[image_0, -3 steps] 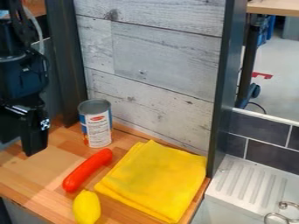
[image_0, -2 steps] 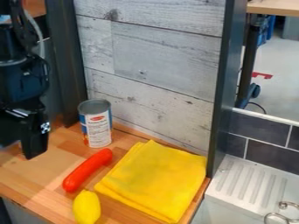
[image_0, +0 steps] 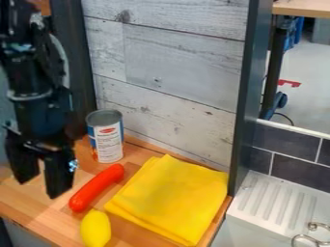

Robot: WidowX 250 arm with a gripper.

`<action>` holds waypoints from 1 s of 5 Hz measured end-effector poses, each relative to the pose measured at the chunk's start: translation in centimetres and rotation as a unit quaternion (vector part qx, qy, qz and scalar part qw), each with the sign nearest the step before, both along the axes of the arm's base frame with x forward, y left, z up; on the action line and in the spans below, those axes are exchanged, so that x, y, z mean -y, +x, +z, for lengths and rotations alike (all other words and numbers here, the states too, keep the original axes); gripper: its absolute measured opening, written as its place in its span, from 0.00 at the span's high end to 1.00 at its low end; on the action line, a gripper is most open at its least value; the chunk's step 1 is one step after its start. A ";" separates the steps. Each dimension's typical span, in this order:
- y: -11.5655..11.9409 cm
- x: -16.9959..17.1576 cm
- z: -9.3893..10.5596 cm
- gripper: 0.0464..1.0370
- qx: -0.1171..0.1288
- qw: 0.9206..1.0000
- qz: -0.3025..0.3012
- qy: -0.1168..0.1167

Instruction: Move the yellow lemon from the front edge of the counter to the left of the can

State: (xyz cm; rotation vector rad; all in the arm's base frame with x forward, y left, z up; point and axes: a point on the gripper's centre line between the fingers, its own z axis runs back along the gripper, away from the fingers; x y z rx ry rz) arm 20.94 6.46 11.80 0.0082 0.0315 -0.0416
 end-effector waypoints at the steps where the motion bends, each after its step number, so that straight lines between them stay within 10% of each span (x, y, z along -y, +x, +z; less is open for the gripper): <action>1: 0.1 1.5 -1.9 0.04 0.021 0.999 0.040 0.005; 5: 3.6 2.0 -8.5 0.04 0.043 0.989 0.142 0.015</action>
